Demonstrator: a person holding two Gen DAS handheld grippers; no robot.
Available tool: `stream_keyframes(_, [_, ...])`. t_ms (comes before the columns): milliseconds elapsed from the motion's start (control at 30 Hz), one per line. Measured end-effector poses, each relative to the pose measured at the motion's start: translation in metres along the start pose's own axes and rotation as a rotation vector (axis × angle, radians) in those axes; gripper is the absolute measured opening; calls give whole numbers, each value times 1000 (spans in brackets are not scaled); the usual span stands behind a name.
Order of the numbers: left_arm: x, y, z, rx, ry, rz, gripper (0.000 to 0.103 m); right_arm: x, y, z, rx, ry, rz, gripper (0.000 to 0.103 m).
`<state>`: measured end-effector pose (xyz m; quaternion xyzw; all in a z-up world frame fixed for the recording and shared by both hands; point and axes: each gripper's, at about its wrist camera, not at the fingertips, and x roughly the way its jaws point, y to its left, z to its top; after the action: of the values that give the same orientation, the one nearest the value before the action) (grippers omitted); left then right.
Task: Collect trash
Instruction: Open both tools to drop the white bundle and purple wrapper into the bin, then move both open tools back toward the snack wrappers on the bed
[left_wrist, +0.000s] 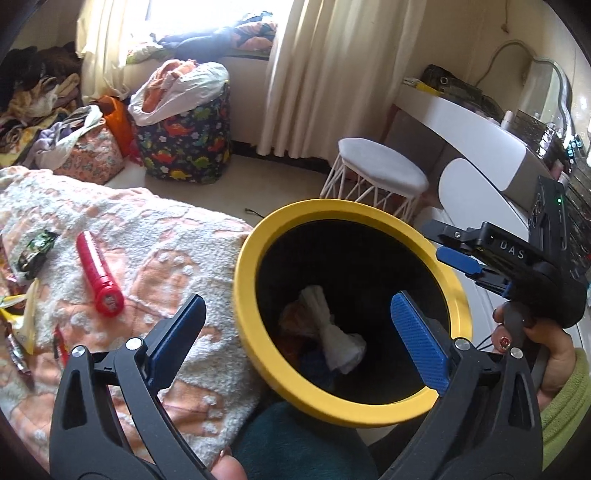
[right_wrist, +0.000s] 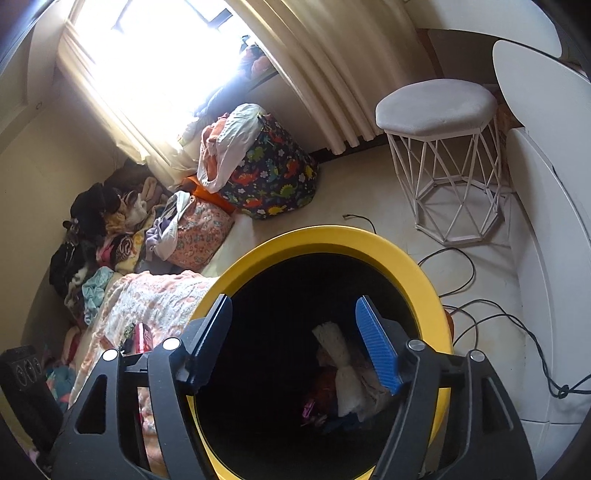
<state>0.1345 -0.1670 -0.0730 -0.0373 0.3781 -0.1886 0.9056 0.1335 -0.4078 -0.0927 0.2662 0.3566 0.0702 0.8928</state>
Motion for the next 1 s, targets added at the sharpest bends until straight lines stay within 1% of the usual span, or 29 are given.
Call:
stream_keyframes(100, [-5,5,-1,-16,-3,3,92,0,3,-1,-9,0,-12,70])
stream_keyframes(233, [-13,13,-1,-34,-19,17,92,1,7,-1,-14,-4,-30,71])
stream_keyframes(333, [-18,20,-1,-48,-31,29,92,1,15,-3,-29,-13,-26,71])
stream_keyframes(467, [-24,27,-1,-71,-41,43,92,1,27,-6,-69,-20,-31,73])
stream_keyframes(733, [-40,47,-1,-117,-79,82,92,4,56,-14,-139,-18,1,75])
stream_keyframes(1000, [-57,64,0,-150,-120,118,92,1,91,-23,-211,-39,52,78])
